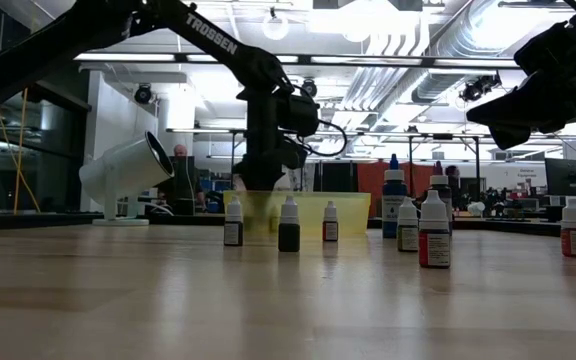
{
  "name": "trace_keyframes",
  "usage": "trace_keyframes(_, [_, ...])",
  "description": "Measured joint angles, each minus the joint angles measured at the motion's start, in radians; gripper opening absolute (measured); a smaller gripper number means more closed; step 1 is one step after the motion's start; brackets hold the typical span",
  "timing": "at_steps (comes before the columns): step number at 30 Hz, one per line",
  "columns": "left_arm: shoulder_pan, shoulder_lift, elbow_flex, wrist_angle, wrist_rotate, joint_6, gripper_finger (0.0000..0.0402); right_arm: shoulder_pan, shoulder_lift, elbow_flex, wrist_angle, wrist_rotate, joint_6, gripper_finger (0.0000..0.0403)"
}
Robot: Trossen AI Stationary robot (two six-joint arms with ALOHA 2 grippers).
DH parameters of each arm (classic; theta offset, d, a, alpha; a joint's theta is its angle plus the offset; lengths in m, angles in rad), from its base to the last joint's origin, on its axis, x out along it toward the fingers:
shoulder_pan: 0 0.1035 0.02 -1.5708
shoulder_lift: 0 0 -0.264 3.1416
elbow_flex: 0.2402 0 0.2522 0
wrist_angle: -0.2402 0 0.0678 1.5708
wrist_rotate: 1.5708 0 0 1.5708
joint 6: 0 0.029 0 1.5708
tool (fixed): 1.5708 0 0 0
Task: Pick & Place food coloring
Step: Put the small blue food coloring bottle into the yellow container
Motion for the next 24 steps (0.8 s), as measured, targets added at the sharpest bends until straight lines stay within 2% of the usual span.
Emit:
trace_keyframes(13, [-0.005, 0.0, 0.0, -0.029, 0.0, -0.003, 0.0053, 0.0, 0.0, 0.0, 0.0, 0.0, 0.0, 0.0])
trace_keyframes(24, [-0.006, 0.0, 0.0, -0.032, 0.001, -0.006, 0.0134, 0.0, 0.0, 0.0, 0.0, 0.0, 0.0, 0.0])
